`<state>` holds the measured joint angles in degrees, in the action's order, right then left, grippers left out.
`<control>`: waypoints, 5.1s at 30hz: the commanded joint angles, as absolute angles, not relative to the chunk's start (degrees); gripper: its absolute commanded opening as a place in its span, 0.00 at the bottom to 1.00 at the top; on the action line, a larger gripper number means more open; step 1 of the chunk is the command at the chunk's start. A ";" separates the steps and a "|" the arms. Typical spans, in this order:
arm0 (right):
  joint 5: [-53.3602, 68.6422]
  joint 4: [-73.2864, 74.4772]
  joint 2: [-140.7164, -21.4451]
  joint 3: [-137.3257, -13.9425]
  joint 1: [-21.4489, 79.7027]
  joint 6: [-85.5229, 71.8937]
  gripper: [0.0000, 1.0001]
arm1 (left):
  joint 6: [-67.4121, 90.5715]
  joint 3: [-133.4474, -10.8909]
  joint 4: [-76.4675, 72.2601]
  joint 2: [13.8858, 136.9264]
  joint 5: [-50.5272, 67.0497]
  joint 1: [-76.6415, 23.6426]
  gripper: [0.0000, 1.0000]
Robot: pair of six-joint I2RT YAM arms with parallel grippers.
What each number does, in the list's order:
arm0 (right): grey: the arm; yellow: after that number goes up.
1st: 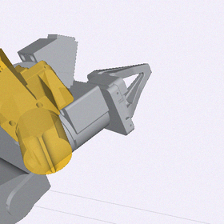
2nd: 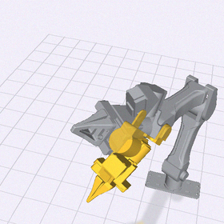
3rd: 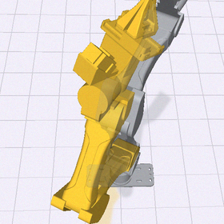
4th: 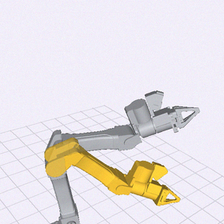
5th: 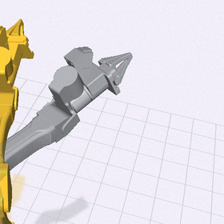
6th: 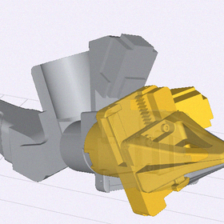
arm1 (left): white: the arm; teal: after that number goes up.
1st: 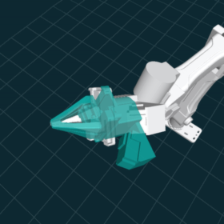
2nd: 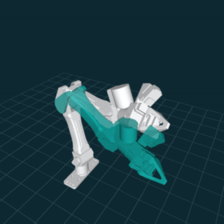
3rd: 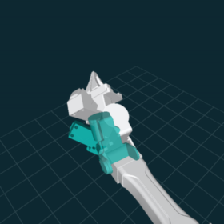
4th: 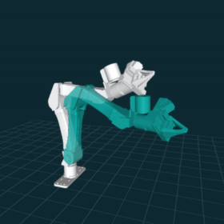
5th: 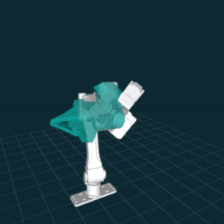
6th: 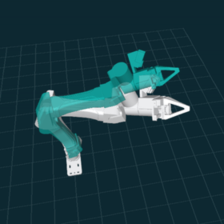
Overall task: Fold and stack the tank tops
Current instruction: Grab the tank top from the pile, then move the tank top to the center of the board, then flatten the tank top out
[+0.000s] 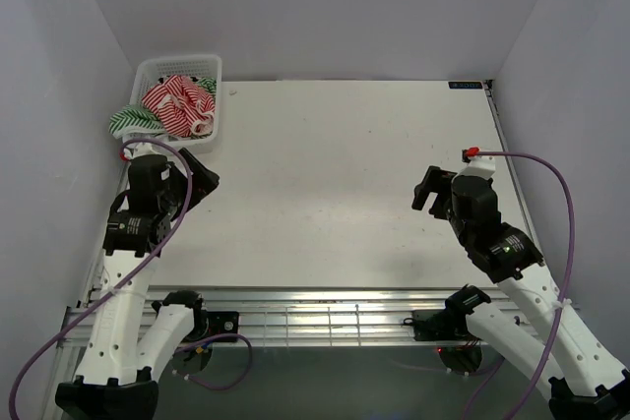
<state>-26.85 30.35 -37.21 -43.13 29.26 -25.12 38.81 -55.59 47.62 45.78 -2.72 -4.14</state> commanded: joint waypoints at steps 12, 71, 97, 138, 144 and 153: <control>-25.14 25.23 -40.78 -45.35 29.18 -21.10 0.90 | 39.72 -60.71 43.33 55.00 -6.50 -4.13 0.98; -18.54 21.80 -58.46 -55.11 26.02 -16.35 0.90 | 27.33 -124.88 21.45 97.91 33.21 -10.44 0.00; -9.42 30.86 -52.82 -49.04 25.93 -16.96 0.90 | 42.28 -62.30 28.73 77.96 -1.29 -16.26 0.98; -4.13 19.87 -89.38 -63.54 9.41 -16.96 0.91 | 7.48 -123.84 32.17 142.47 23.20 -16.87 0.45; -3.17 17.23 -94.82 -66.26 8.09 -17.23 0.94 | 8.26 -123.22 31.47 142.30 22.59 -16.87 0.00; -3.34 16.44 -106.34 -76.46 7.03 -16.35 0.93 | 12.74 -113.32 21.11 133.78 14.86 -16.79 0.00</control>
<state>-3.01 18.61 -104.36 -72.27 7.53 -17.12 11.09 -117.47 26.46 141.56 18.15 -16.64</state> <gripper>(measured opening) 0.941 0.025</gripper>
